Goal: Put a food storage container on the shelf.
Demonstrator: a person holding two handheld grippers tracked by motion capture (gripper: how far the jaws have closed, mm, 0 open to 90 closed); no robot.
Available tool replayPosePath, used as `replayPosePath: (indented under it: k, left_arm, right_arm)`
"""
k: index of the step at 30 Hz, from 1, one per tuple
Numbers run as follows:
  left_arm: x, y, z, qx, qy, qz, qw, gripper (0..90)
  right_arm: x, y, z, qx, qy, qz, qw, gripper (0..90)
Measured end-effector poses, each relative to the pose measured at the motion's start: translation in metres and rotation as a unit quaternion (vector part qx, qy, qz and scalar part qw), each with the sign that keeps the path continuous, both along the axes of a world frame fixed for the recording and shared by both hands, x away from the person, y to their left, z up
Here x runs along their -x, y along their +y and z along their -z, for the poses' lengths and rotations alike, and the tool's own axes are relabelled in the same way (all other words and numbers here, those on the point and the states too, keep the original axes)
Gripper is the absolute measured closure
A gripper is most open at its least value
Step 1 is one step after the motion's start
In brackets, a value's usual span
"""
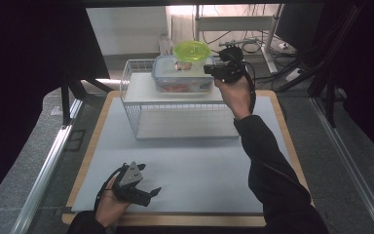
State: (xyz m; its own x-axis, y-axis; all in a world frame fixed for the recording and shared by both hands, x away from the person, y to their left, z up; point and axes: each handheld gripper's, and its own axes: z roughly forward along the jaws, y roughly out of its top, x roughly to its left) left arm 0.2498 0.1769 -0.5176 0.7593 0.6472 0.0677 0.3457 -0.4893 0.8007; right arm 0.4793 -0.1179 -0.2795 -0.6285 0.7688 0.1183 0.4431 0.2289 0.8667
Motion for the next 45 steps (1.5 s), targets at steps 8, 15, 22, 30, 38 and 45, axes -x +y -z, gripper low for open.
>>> replayPosePath:
  k: [8,15,22,30,38,45]
  left_arm:
    - [0.000,0.000,0.000,-0.002,0.001,0.002,1.0000,4.9]
    - [0.000,0.000,0.000,-0.002,0.001,0.003,1.0000,5.0]
    - [0.000,-0.001,0.001,-0.001,0.003,0.005,1.0000,5.0]
    - [0.000,-0.001,0.001,-0.004,0.003,0.006,1.0000,5.0]
    - [0.000,-0.002,0.001,-0.005,0.003,0.008,0.9999,5.0]
    - [0.000,-0.001,0.001,-0.003,0.002,0.007,1.0000,5.0]
  right_arm:
    - [-0.002,0.012,0.003,-0.010,0.005,-0.015,0.9998,86.9]
    - [-0.003,0.020,0.004,-0.007,0.008,-0.026,0.9996,86.9]
    - [-0.020,0.000,0.001,0.003,-0.003,0.029,0.9996,87.9]
    - [-0.036,0.009,0.004,-0.001,-0.006,0.036,0.9993,88.5]
    - [-0.034,0.021,0.005,-0.005,-0.001,0.024,0.9997,88.6]
    - [-0.030,0.010,0.004,-0.010,-0.006,0.026,0.9996,82.2]
